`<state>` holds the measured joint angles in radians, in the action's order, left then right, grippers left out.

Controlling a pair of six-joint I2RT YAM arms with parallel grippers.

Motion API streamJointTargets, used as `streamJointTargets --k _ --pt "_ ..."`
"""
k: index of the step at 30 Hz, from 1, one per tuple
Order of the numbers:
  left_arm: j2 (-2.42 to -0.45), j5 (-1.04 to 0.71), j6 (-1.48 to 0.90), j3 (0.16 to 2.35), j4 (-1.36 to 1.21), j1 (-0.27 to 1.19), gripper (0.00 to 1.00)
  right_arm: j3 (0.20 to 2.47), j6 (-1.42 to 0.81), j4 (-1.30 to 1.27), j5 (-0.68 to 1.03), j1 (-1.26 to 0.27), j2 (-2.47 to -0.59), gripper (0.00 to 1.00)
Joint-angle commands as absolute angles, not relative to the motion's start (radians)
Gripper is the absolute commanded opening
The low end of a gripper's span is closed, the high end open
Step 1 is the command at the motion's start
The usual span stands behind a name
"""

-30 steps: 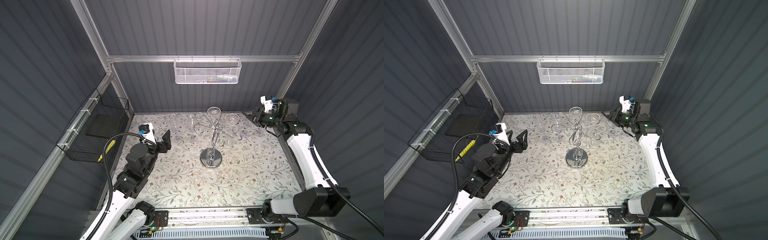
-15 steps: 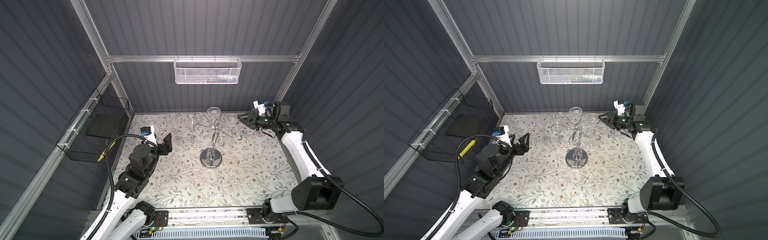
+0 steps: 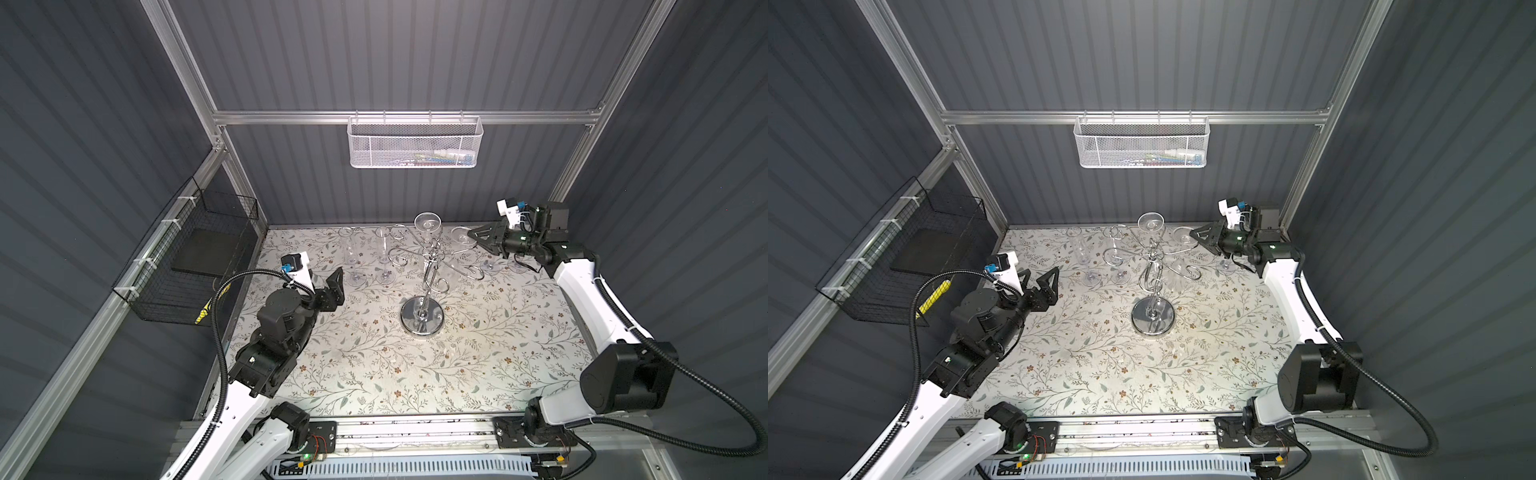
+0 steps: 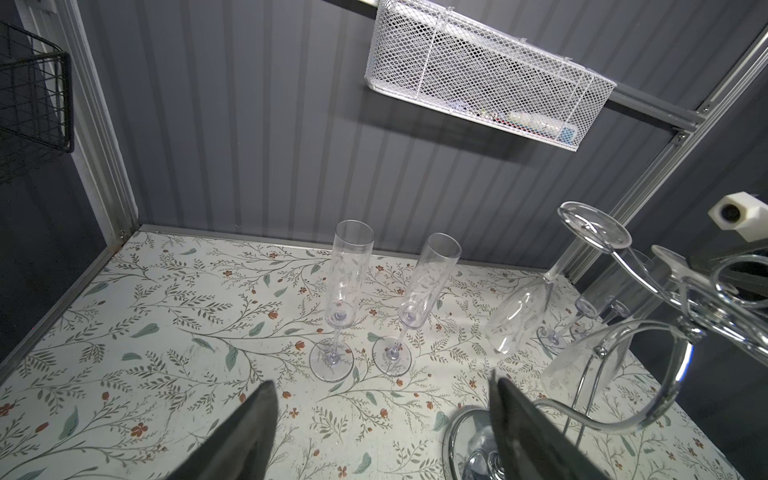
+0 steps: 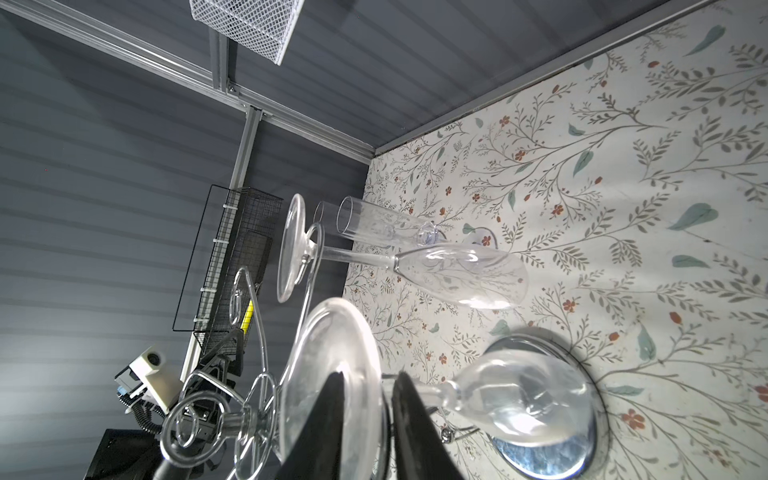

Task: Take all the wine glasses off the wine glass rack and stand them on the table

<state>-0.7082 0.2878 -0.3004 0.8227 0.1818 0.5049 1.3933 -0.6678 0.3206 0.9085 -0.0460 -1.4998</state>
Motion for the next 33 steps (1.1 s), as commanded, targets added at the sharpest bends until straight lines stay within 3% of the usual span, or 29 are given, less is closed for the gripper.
streamJointTargets --k 1,21,33 --pt "-0.687 0.281 -0.31 0.812 0.185 0.503 0.81 1.398 -0.672 0.308 0.902 -0.057 -1.506 0.2" --pt "-0.679 0.281 -0.318 0.805 0.197 0.503 0.81 1.401 -0.696 0.292 0.917 -0.06 -1.5 0.0" --pt "-0.675 0.281 -0.322 0.804 0.2 0.503 0.81 1.413 -0.729 0.288 0.942 -0.059 -1.475 0.0"
